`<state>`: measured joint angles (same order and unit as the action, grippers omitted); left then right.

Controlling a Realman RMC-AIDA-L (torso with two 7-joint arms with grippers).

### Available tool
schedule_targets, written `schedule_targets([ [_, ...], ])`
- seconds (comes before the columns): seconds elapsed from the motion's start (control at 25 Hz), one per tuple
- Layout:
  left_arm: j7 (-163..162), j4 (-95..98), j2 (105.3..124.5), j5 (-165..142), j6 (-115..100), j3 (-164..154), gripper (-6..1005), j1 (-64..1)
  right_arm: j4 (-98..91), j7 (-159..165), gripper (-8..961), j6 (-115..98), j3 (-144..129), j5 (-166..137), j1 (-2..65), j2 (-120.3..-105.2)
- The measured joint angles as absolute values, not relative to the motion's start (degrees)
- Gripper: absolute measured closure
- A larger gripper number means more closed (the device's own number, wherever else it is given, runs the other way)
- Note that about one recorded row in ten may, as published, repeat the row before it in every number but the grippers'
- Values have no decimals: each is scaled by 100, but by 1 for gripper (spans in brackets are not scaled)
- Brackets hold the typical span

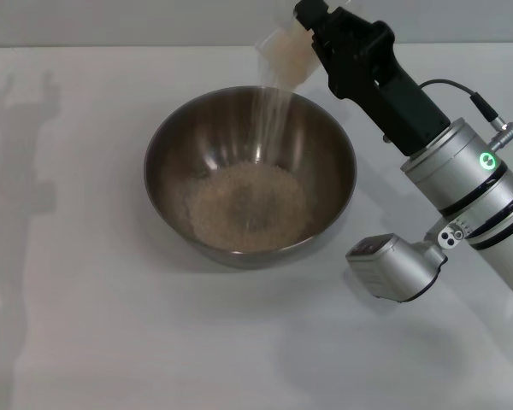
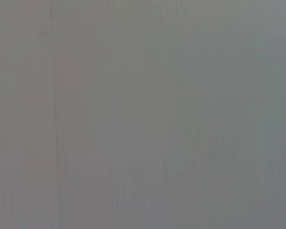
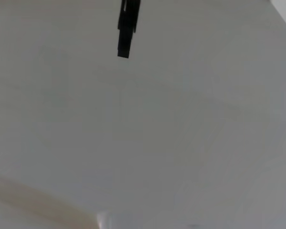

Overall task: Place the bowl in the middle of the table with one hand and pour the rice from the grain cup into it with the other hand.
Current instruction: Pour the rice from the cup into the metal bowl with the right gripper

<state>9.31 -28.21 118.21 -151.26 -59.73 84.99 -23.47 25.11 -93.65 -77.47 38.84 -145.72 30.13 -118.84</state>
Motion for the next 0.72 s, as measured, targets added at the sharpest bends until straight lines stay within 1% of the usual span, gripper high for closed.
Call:
schedule_targets([
  [0.72,931,-2821,11830,-15126,-5972,8508,429,-2396,2379,-9581,949,-7741,4000,-14810,3060,-11889],
])
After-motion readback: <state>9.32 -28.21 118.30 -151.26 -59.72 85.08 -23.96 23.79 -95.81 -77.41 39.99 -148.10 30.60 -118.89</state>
